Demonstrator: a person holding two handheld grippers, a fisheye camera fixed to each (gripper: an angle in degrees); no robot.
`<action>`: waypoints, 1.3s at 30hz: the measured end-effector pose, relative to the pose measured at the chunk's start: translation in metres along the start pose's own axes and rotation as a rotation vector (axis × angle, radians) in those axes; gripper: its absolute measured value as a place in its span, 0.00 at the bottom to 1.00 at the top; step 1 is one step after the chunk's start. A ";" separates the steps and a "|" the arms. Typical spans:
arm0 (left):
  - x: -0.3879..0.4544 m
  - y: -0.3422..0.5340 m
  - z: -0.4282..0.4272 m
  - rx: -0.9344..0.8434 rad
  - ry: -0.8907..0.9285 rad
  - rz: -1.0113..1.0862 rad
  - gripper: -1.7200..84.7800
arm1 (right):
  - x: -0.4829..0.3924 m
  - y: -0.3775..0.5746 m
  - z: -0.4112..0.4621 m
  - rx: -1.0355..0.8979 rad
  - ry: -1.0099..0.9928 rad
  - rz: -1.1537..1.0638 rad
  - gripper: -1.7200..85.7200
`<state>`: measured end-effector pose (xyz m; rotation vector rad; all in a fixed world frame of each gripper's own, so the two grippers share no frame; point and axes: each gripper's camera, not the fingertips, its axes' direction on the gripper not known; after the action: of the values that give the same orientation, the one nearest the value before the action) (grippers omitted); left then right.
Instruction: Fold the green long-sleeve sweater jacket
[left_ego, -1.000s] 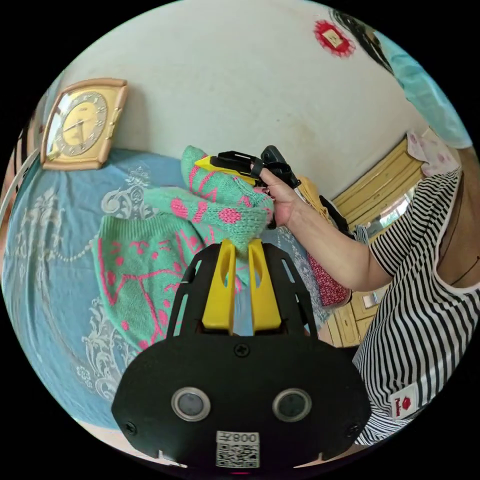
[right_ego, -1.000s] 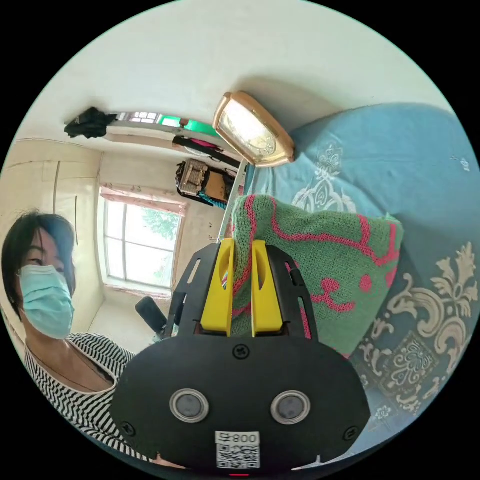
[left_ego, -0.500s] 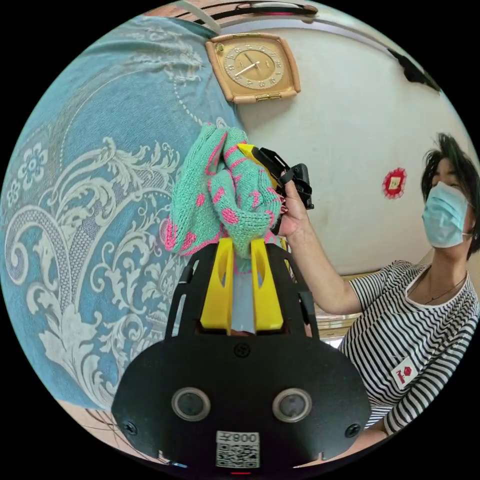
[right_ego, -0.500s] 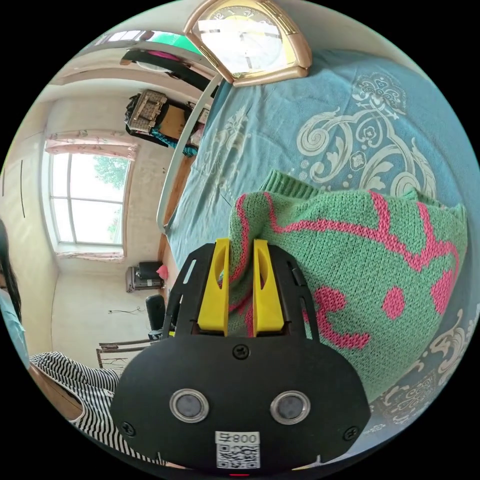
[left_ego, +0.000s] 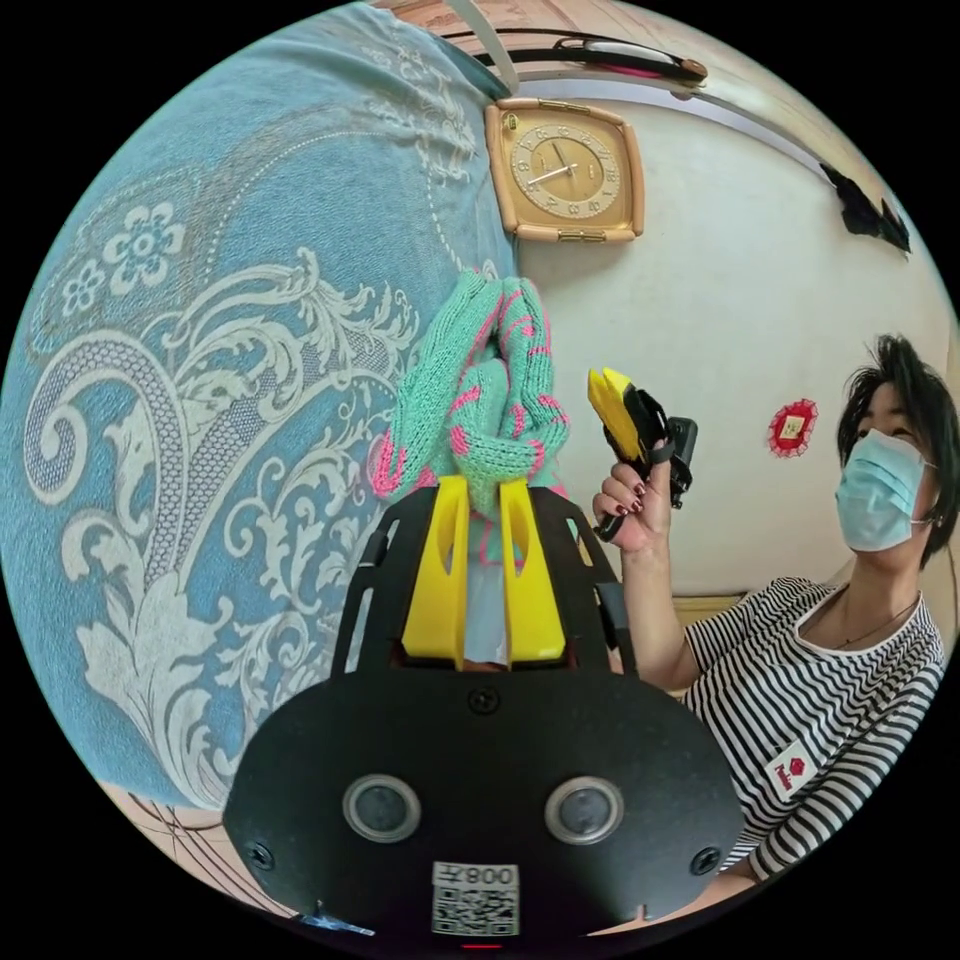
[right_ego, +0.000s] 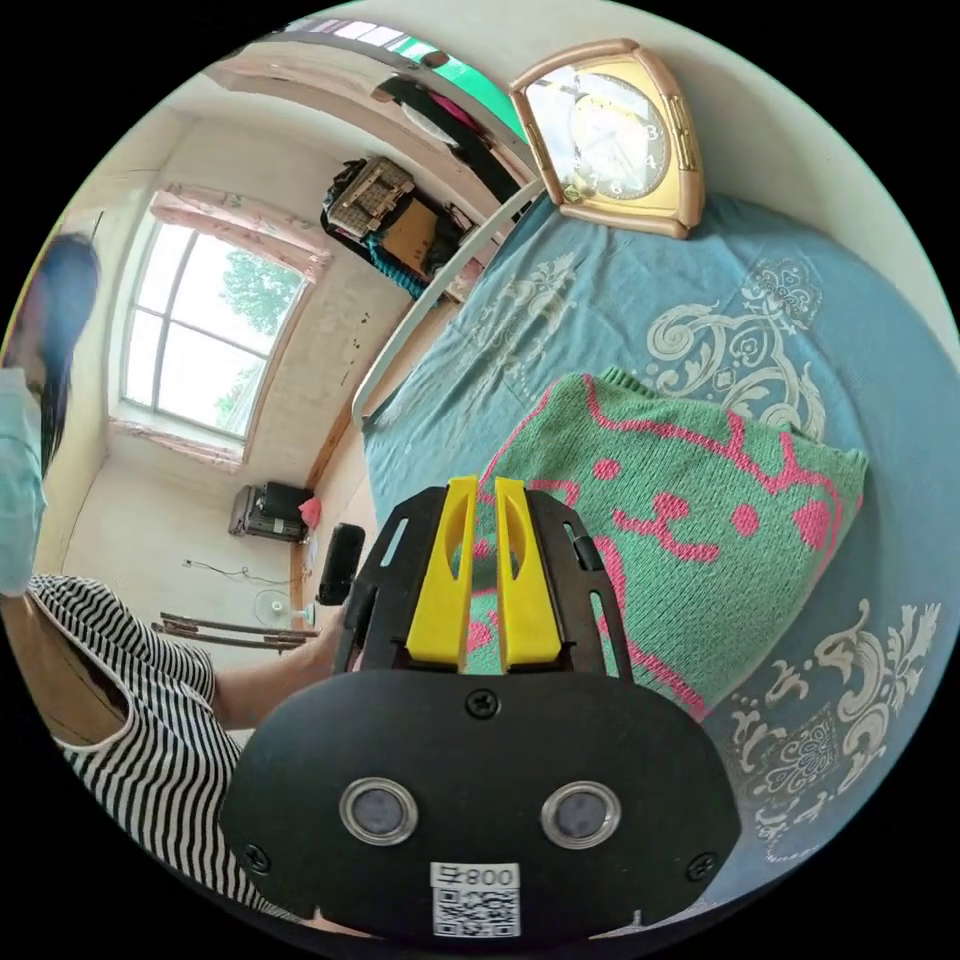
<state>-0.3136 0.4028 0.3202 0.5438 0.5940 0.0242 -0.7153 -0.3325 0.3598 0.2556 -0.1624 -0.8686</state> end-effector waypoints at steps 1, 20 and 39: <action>-0.001 0.006 -0.008 0.012 -0.005 -0.005 0.08 | -0.003 0.002 0.009 -0.034 0.014 -0.004 0.04; 0.017 0.001 0.014 -0.046 -0.358 0.137 0.02 | 0.014 0.085 0.038 -0.040 -0.026 -0.006 0.03; -0.045 -0.037 0.052 -0.199 -0.058 0.018 0.24 | 0.210 0.360 -0.042 0.233 -0.438 0.614 0.22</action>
<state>-0.3284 0.3383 0.3615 0.3558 0.5233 0.0830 -0.3074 -0.2654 0.4307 0.2107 -0.7151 -0.2804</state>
